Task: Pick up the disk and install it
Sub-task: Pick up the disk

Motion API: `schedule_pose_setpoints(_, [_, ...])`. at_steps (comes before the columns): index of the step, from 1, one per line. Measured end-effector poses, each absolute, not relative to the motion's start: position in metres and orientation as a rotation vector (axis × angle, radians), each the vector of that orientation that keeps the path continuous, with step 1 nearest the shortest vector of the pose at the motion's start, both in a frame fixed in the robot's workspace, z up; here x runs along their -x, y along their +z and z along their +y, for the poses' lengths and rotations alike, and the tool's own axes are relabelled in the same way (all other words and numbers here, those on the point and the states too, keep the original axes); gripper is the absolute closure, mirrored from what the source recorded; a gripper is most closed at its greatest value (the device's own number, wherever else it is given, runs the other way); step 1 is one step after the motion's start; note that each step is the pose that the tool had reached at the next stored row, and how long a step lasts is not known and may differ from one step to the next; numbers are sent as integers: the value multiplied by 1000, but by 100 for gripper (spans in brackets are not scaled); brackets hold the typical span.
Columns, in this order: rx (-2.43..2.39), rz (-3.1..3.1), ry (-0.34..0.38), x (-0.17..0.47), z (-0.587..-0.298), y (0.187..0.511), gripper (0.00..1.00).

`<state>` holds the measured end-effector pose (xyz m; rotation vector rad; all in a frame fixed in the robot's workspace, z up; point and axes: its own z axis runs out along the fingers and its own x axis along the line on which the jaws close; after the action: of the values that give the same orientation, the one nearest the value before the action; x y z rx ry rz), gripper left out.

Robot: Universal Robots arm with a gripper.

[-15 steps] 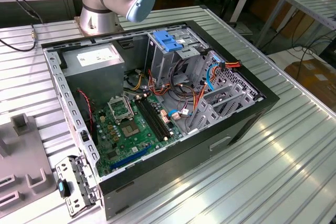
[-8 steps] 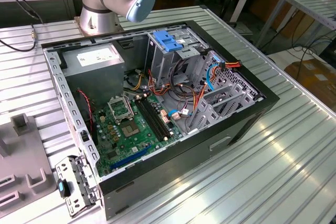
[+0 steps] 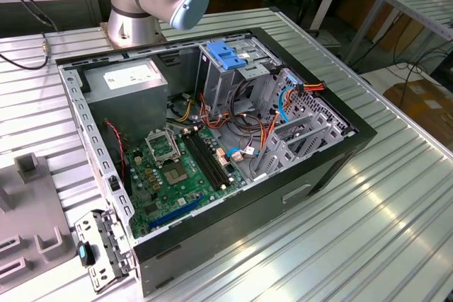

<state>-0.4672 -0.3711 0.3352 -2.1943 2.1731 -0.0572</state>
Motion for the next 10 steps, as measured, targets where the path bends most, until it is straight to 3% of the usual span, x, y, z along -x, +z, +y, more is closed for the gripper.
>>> schedule_pose_setpoints(10, [2226,2174,-21,475,-371,323,55])
